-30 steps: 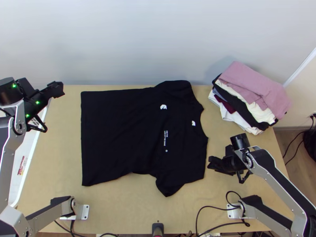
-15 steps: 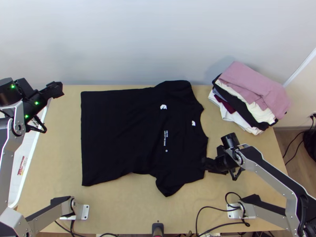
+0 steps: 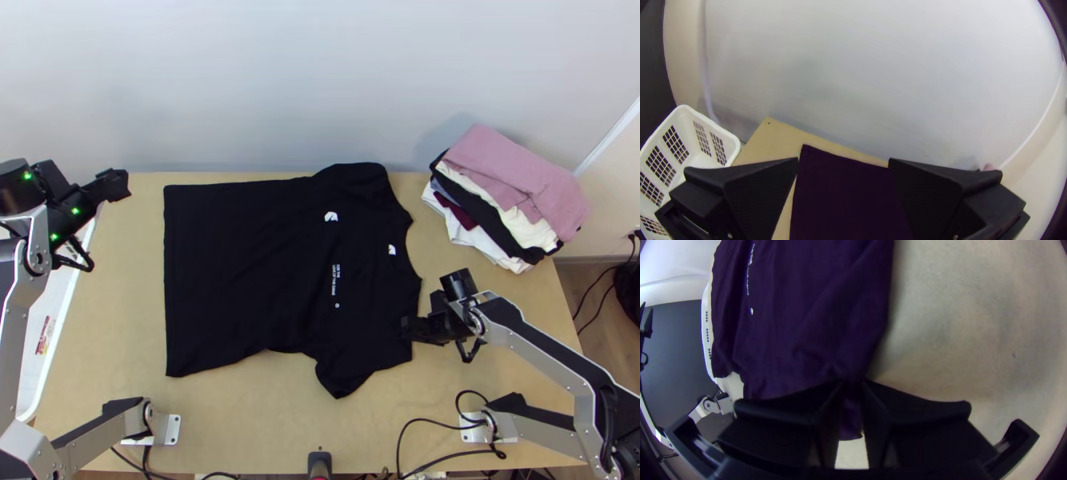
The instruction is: Fold the t-shirt
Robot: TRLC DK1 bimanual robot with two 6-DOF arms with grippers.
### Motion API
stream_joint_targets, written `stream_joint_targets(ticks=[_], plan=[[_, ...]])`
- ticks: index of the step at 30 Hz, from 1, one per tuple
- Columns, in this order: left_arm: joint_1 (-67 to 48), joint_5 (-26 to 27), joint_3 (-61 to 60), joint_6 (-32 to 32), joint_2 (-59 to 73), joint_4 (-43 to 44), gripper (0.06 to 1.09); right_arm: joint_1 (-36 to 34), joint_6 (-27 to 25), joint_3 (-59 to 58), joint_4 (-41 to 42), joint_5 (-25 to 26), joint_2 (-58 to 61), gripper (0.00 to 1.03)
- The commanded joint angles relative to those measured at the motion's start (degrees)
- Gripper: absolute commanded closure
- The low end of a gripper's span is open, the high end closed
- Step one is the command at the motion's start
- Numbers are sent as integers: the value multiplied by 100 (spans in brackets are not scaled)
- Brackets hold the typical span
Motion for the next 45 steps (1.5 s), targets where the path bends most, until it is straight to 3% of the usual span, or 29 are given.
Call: stream_joint_targets(ticks=[1,3,10,16,23,31,35,37,40,42,45], plan=[[-197,183,-97,748,-33,-655,11,38,-54,-226,90,102,-41,100],[-267,447,-291,1425,-86,-1174,11,38,-54,-234,90,111,-68,100],[-320,491,-1381,3877,-517,-2466,11,-32,-45,-278,143,111,-120,100],[-267,42,-2664,5398,-903,-3327,11,-67,-45,-287,160,111,-129,100],[-320,42,-3349,5529,-930,-4030,12,-59,-28,-296,187,111,-129,100],[-355,51,-4061,5547,-956,-3749,13,-41,7,-296,222,155,-129,100],[-364,78,-4246,5538,-947,-3556,18,-23,7,-305,222,199,-129,100],[-372,113,-4325,5538,-956,-3433,29,-6,16,-305,231,216,-129,100],[-364,289,-4422,5503,-1070,-3239,62,-6,16,-305,231,225,-138,100],[-364,385,-4466,5521,-1132,-3178,78,-6,16,-313,231,252,-147,100],[-372,482,-4606,5565,-1193,-3063,87,-6,16,-313,231,260,-155,100]])
